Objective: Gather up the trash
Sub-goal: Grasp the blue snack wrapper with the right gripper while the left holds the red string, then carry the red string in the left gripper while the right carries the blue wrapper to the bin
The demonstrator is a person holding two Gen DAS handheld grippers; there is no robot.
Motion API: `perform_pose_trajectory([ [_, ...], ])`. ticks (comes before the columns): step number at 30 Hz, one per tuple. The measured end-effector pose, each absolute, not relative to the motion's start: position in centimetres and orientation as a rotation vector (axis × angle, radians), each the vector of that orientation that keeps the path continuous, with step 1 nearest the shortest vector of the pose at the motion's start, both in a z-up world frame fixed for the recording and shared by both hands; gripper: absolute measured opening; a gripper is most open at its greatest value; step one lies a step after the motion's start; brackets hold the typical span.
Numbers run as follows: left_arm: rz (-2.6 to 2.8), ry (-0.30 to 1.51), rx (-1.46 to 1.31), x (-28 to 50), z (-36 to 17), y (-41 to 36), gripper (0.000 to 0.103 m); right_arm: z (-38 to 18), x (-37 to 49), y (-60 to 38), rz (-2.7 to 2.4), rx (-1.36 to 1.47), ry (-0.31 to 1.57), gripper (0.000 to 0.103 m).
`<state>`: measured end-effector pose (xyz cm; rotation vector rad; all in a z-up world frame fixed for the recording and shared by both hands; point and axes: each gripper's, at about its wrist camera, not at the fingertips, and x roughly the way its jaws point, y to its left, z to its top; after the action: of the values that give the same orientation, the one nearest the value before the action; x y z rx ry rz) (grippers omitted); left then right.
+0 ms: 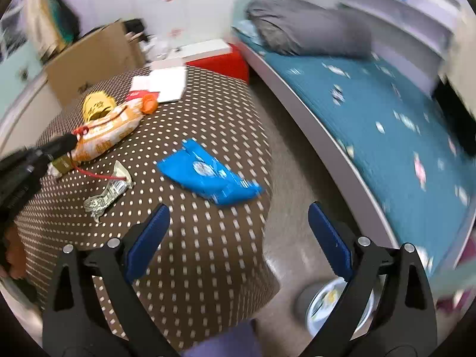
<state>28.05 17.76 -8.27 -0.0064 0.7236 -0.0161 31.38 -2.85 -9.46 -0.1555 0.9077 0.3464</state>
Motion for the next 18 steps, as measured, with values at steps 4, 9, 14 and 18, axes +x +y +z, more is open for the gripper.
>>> perform_pose_trajectory([
  [4,0.002,0.724,-0.021,28.2,-8.3,18.2,0.002,-11.3,33.5,-0.7,0.419,-0.217,0.936,0.092],
  [9,0.010,0.743,-0.012,28.6,-9.0,17.9,0.002,-11.7,34.5,-0.6,0.471,-0.166,0.949,0.035],
  [14,-0.003,0.757,-0.005,28.8,-9.4,16.8,0.002,-11.2,33.8,-2.1,0.480,-0.081,0.957,0.025],
  [18,-0.037,0.744,0.009,28.6,-9.2,15.2,0.002,-10.4,32.6,-4.2,0.472,-0.012,0.955,0.025],
])
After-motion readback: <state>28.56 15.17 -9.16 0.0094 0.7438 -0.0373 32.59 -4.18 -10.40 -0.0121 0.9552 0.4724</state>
